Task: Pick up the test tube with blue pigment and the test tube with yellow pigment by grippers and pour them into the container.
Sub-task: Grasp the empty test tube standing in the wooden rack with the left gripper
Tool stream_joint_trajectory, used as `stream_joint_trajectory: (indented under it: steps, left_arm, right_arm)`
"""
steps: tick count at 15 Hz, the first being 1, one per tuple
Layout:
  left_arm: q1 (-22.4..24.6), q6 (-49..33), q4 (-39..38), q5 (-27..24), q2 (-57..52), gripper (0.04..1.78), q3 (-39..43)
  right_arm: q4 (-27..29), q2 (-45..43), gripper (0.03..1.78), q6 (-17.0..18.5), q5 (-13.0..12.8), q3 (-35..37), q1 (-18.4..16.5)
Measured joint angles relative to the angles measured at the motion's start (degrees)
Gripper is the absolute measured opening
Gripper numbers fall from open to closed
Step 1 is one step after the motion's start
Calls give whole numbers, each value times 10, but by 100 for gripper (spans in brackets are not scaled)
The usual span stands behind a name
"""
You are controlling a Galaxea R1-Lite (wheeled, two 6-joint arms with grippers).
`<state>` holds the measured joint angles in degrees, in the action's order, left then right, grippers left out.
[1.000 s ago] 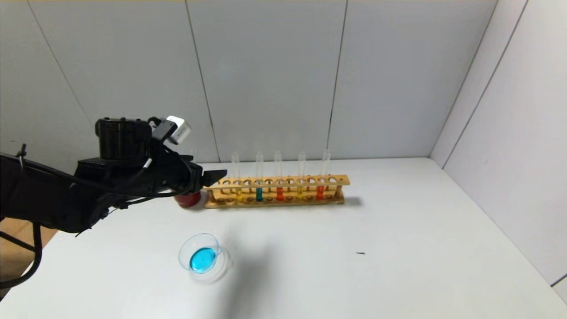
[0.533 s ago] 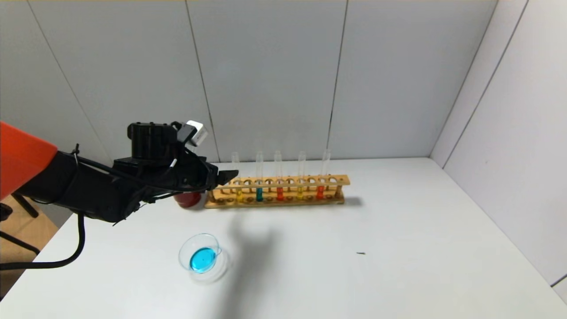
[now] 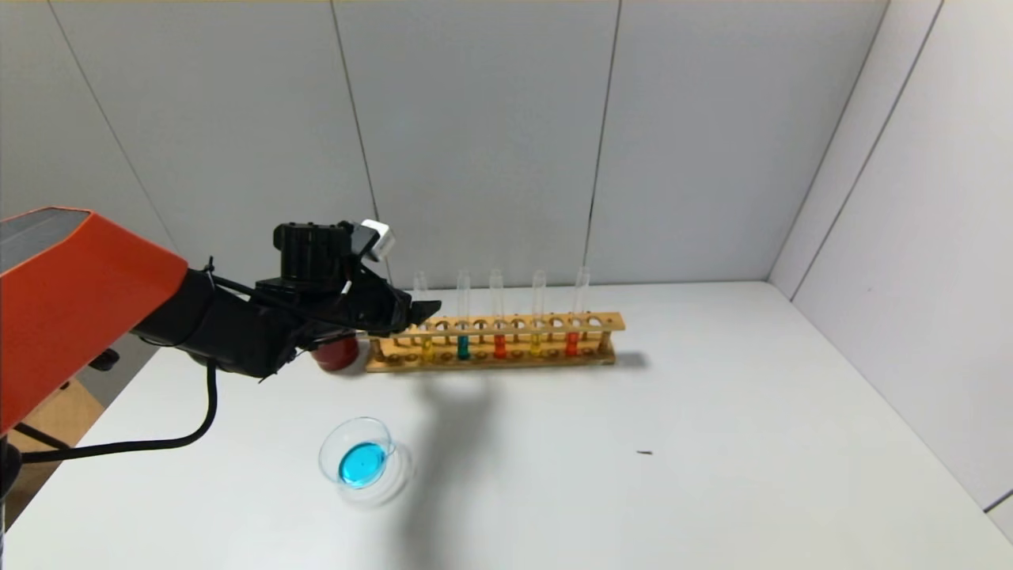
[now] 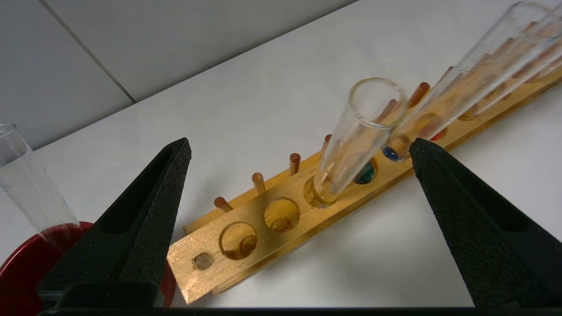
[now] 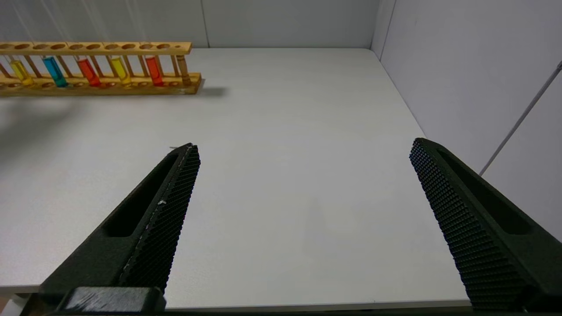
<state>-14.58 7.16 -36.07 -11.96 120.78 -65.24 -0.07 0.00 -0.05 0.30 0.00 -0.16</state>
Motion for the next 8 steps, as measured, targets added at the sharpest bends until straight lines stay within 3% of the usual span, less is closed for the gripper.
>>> stream_joint_trajectory:
  steps: [8]
  left_arm:
    - [0,1,28,0,49,175,-63]
  right_arm:
    - [0,0,175,0,0,0,0]
